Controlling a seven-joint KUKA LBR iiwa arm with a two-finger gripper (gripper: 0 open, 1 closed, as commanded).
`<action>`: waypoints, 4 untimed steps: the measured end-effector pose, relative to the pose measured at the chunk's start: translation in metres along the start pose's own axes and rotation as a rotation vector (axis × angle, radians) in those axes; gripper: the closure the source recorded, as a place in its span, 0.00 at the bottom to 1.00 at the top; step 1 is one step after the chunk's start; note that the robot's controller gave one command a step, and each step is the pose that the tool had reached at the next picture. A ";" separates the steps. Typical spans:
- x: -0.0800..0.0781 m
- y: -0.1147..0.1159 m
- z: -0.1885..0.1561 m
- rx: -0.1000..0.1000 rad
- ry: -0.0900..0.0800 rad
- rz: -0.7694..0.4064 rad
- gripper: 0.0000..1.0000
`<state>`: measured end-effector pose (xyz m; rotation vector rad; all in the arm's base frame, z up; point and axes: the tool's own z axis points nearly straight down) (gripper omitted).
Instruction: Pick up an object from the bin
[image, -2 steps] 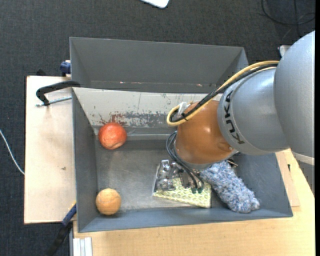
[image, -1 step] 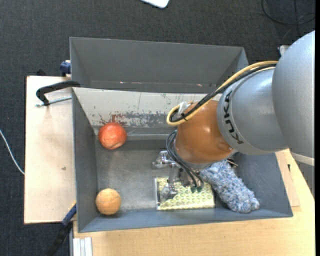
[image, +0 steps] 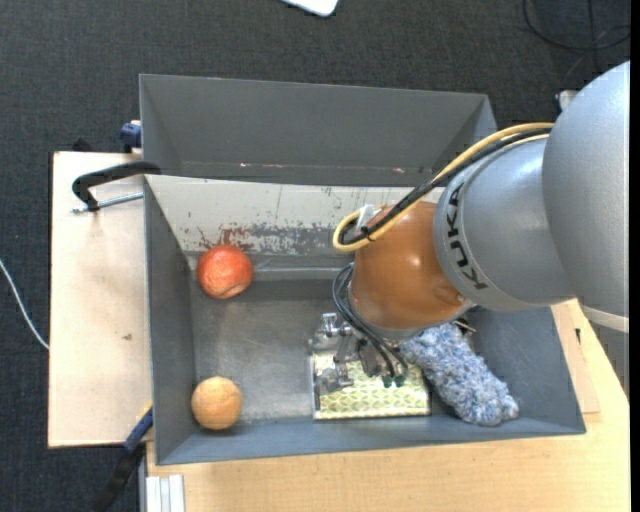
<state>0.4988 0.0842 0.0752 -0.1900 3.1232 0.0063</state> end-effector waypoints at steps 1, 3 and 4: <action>0.000 0.000 0.000 0.000 -0.001 0.000 1.00; -0.015 -0.020 -0.118 0.002 0.007 0.008 1.00; -0.001 -0.039 -0.150 -0.001 0.016 -0.211 1.00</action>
Offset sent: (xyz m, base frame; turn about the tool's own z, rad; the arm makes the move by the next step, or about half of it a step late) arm 0.0146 -0.0194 0.1175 0.0080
